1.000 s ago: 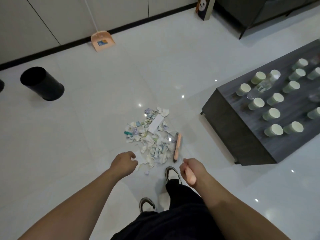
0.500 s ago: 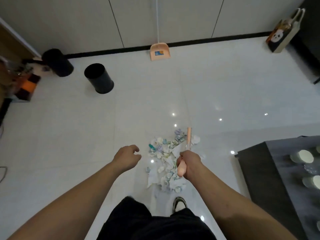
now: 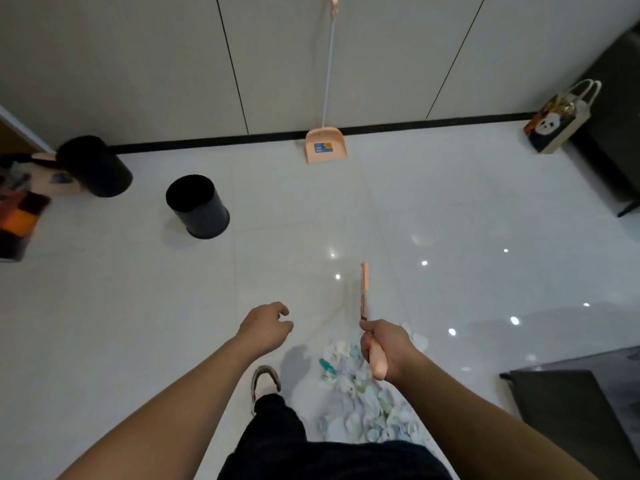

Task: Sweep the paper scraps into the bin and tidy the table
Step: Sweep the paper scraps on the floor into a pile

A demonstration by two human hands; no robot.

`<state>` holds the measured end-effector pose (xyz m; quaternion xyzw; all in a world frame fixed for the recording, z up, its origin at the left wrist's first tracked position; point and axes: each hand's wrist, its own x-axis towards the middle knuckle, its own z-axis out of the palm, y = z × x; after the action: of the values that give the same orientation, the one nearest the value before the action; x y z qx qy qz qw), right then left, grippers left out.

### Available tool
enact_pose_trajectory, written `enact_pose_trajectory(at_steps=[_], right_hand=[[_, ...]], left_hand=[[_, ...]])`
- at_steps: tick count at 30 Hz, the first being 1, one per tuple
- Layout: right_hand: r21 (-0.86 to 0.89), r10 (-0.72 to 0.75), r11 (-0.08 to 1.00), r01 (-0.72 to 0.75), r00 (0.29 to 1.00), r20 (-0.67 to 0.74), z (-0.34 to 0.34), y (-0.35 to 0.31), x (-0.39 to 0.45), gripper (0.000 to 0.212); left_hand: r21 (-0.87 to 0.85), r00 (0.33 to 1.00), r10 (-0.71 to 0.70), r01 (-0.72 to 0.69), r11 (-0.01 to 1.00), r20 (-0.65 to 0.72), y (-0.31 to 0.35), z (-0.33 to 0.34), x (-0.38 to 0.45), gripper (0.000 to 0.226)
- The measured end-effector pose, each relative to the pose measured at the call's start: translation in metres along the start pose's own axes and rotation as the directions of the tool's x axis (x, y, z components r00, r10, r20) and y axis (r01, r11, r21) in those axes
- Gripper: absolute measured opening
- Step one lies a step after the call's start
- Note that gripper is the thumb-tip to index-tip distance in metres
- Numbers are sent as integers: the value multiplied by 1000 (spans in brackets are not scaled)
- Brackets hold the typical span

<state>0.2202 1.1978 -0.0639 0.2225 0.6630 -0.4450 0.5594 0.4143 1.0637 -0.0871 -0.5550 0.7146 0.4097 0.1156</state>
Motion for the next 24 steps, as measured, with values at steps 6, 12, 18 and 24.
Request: enact_pose_trajectory(at_steps=[6,12,18,24], right_hand=[[67,-77,995,79,997,-30,98,-73,6,12],[169,-66,983,72,997,-36,159,-174,57,12],[241,-36,970,29,999,23,237,-312,161,12],[321,44,945,-68,996,82,264,-443,201,5]], left_hand=[[108,997,38,-32,994,-62,-4,-119,94,40],[85,996,63,-58,995,-59,34,-181,200,38],[120,993,43,-30,992,-111,88,-249,336,38],[219,998,-42,53,974,-54,167,-328,433,40]])
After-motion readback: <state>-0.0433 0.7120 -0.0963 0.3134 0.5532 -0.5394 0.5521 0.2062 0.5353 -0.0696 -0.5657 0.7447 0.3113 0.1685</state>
